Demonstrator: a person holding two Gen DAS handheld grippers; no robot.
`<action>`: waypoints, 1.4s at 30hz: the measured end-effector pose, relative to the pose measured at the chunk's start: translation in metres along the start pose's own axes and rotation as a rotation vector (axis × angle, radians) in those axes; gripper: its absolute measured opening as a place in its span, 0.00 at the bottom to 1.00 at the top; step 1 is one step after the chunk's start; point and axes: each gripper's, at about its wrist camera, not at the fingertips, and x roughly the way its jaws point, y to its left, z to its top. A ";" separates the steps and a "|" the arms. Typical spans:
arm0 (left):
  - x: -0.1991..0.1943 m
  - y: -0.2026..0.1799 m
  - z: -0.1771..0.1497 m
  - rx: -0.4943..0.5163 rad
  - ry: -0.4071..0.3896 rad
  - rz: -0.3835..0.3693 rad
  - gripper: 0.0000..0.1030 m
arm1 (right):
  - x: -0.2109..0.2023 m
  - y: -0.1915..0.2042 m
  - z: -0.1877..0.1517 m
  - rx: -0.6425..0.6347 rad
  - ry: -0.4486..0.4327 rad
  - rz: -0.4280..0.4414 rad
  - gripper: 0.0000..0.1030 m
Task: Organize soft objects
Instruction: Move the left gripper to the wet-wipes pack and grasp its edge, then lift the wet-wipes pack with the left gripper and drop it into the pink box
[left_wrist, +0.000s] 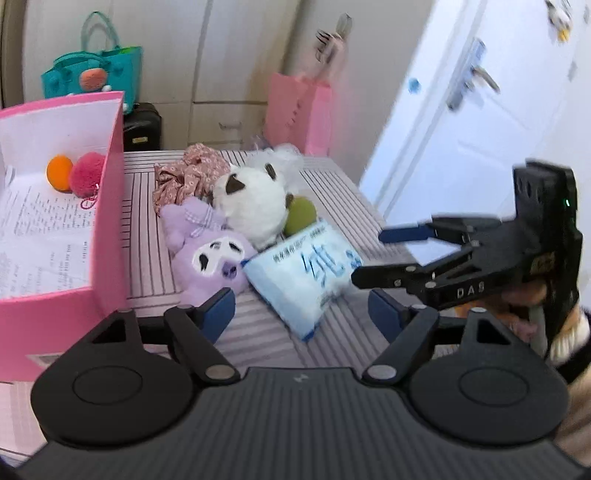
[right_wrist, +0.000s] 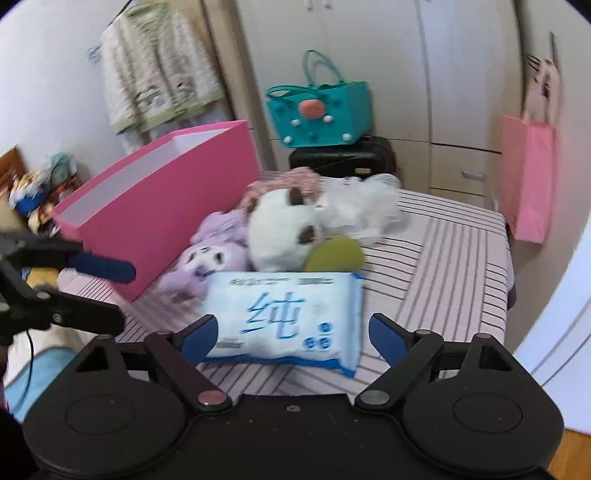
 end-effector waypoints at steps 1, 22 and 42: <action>0.007 0.003 -0.003 -0.033 -0.010 0.005 0.69 | 0.003 -0.005 -0.001 0.012 -0.002 0.001 0.82; 0.058 0.008 -0.041 -0.166 -0.062 -0.012 0.21 | 0.023 -0.019 -0.034 0.195 -0.069 0.022 0.44; 0.025 0.002 -0.054 -0.133 -0.069 -0.078 0.21 | -0.014 0.018 -0.048 0.145 -0.089 -0.021 0.38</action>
